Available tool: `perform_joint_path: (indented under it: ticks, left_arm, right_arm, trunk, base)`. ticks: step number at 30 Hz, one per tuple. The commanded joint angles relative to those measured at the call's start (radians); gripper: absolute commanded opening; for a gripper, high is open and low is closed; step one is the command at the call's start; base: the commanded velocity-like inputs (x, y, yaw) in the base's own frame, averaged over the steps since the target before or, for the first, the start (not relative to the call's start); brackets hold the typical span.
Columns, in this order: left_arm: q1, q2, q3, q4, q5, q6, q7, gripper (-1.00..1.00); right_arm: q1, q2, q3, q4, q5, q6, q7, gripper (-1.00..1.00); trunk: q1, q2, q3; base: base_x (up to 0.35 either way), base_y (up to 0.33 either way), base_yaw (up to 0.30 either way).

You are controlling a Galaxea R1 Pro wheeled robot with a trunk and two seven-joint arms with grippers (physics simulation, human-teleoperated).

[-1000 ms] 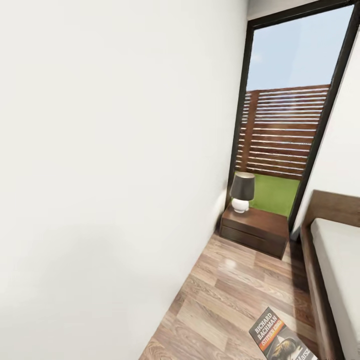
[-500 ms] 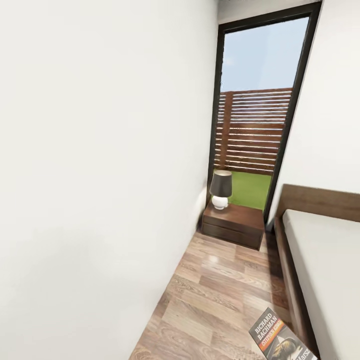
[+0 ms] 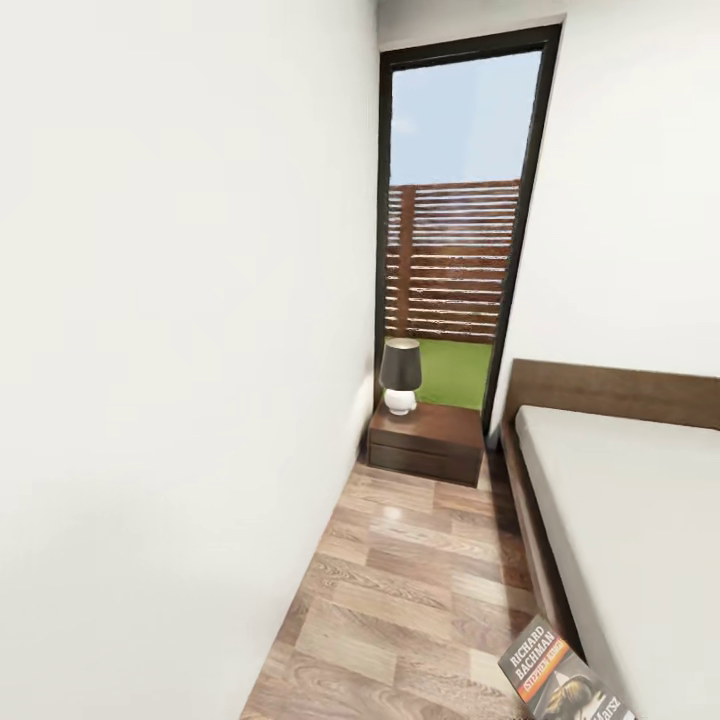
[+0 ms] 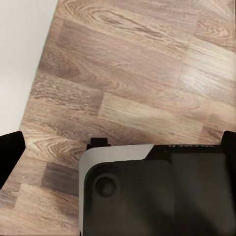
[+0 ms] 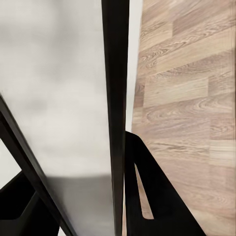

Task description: In the bedroom, move the book from the bed onto either nightstand, and place the two sandals side by side next to the bed.

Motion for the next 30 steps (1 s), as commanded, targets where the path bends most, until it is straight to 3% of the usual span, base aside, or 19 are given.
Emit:
perform_joint_path:
  ticks: [1, 16, 30]
  left_arm:
    - [0.0, 0.0, -0.004, 0.001, 0.011, -0.002, -0.005, 1.0]
    - [0.0, 0.0, -0.004, 0.001, 0.011, -0.002, -0.005, 1.0]
    - [0.0, 0.0, -0.004, 0.001, 0.011, -0.002, -0.005, 1.0]
  right_arm:
    - [-0.001, 0.0, 0.007, 0.003, -0.009, 0.002, 0.004, -1.0]
    - [-0.001, 0.001, 0.007, 0.003, -0.009, 0.002, 0.003, -1.0]
    - [-0.001, -0.001, 0.007, 0.003, -0.009, 0.002, 0.003, -1.0]
  trunk:
    - [0.0, -0.001, 0.0]
    - [0.0, -0.001, 0.0]
    - [0.0, -0.001, -0.007]
  base:
    - [0.051, 0.118, -0.239]
    - [0.006, 0.013, -0.149]
    - [0.0, 0.0, -0.012]
